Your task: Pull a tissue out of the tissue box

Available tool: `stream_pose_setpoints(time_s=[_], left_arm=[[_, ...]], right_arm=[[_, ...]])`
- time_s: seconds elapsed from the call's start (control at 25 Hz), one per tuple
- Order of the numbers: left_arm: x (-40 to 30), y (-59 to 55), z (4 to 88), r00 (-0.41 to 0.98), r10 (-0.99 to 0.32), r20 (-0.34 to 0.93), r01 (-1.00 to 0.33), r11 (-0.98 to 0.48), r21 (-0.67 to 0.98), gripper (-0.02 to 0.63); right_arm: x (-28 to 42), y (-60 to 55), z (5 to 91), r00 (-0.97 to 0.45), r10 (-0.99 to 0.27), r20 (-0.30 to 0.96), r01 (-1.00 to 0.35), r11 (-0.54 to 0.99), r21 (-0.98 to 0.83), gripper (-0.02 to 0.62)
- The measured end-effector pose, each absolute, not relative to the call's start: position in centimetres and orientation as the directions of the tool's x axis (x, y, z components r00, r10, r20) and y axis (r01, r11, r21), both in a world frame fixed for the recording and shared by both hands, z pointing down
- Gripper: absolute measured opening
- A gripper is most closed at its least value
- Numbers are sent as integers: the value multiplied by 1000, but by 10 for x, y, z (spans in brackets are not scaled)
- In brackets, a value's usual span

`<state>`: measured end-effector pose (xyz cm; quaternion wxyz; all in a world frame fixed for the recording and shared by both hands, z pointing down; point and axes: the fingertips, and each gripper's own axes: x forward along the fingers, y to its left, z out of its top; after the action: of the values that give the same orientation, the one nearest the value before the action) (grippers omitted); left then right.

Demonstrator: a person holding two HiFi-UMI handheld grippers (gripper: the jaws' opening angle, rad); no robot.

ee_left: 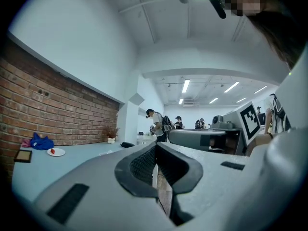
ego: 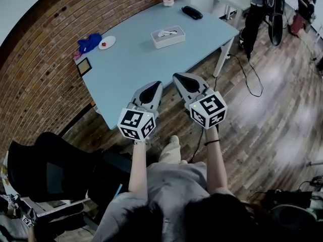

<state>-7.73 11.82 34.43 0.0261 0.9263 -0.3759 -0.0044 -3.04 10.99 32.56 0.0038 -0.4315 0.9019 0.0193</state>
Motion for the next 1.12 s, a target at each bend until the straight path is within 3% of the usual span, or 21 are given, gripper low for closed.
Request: stream_pose_setpoints(time_s=[1.12], left_arm=[[-67, -79, 371, 798, -603, 29, -602, -791, 112, 3]], right_arm=[[-36, -84, 358, -609, -790, 78, -790, 612, 33, -1]])
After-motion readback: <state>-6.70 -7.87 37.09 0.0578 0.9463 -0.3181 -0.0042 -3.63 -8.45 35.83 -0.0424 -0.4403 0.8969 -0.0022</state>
